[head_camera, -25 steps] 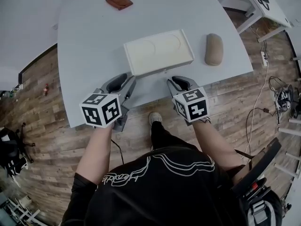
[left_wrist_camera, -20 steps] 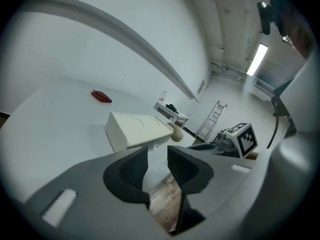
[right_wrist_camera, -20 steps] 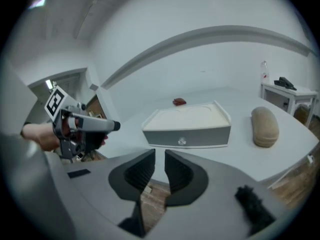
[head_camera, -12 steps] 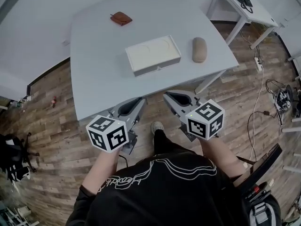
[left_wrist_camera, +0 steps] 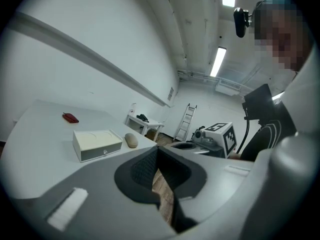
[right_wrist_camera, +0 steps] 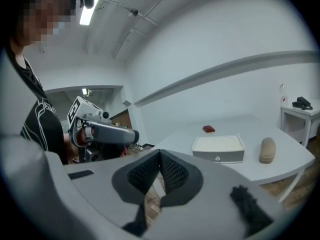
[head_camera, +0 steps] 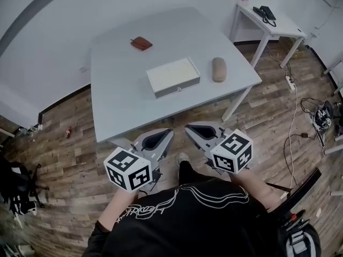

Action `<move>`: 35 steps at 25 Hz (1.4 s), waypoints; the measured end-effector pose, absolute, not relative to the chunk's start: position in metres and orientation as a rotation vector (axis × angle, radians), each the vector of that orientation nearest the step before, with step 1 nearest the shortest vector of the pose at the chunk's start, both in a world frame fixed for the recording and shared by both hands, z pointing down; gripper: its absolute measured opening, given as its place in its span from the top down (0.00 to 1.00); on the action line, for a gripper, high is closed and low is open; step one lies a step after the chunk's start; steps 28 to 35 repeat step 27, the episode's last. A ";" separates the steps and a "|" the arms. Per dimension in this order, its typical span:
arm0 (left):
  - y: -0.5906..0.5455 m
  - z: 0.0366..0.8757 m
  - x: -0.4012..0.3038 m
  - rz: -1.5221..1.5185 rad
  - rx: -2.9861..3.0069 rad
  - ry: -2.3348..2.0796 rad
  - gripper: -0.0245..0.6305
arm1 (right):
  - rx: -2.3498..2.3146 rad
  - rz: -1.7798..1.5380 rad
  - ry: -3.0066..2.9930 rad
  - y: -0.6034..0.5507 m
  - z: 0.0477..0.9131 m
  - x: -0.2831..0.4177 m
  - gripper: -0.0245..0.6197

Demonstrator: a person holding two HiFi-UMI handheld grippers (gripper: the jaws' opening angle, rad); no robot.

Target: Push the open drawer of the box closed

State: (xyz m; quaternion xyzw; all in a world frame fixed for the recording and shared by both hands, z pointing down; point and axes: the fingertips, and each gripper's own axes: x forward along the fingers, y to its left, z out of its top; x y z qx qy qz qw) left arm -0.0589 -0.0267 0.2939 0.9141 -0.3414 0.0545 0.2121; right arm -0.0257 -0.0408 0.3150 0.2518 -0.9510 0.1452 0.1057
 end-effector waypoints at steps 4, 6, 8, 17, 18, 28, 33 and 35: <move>-0.021 0.293 -0.057 0.158 2.541 -0.947 0.95 | 0.750 0.405 -2.797 -0.036 0.312 -0.023 0.95; -0.020 0.293 -0.057 0.158 2.536 -0.950 0.95 | 0.748 0.401 -2.797 -0.034 0.312 -0.024 0.95; -0.019 0.293 -0.057 0.154 2.531 -0.951 0.95 | 0.747 0.403 -2.798 -0.033 0.312 -0.024 0.95; -0.026 0.300 -0.058 0.182 2.514 -0.946 0.95 | 0.756 0.425 -2.798 -0.037 0.315 -0.023 0.95; -0.027 0.301 -0.058 0.184 2.512 -0.944 0.95 | 0.755 0.427 -2.797 -0.038 0.316 -0.022 0.95; -0.035 0.311 -0.062 0.191 2.500 -0.951 0.95 | 0.742 0.421 -2.794 -0.044 0.321 -0.025 0.95; -0.035 0.311 -0.062 0.191 2.500 -0.951 0.95 | 0.742 0.421 -2.794 -0.044 0.321 -0.025 0.95; -0.035 0.311 -0.062 0.191 2.500 -0.951 0.95 | 0.742 0.421 -2.794 -0.044 0.321 -0.025 0.95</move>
